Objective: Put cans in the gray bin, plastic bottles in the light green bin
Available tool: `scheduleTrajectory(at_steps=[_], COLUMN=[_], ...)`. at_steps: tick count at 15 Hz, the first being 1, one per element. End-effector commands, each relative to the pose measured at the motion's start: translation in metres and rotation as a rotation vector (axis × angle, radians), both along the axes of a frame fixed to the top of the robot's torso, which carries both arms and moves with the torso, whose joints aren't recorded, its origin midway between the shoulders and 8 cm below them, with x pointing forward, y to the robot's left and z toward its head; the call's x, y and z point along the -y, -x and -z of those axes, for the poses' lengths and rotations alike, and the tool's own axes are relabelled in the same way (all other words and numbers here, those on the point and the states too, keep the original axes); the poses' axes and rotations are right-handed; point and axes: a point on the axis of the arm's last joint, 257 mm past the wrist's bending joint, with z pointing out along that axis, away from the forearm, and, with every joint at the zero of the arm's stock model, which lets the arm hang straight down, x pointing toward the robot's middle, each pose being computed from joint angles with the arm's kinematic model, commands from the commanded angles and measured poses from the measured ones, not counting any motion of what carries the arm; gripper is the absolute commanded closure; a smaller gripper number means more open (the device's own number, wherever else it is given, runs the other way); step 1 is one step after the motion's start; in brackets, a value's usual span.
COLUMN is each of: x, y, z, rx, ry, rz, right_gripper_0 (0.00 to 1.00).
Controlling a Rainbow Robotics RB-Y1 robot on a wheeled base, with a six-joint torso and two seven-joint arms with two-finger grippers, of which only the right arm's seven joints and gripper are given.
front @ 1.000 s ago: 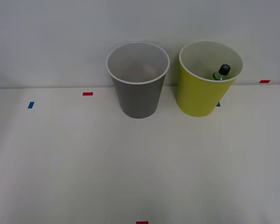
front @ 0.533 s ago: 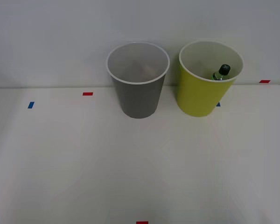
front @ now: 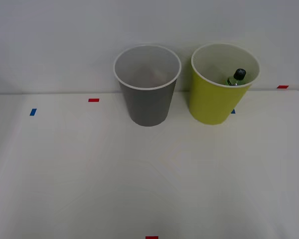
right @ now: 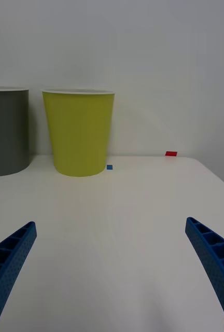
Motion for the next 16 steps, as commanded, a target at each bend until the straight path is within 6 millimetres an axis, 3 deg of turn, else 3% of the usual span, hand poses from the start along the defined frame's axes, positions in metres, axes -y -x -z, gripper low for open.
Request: scheduleTrajectory(at_steps=[1,16], x=[0.0000,0.0000], y=[0.0000,0.0000], z=[0.0000,0.0000], rx=[0.000,0.000], ry=[0.000,0.000], rz=[0.000,0.000], right_gripper_0=[0.00,0.00])
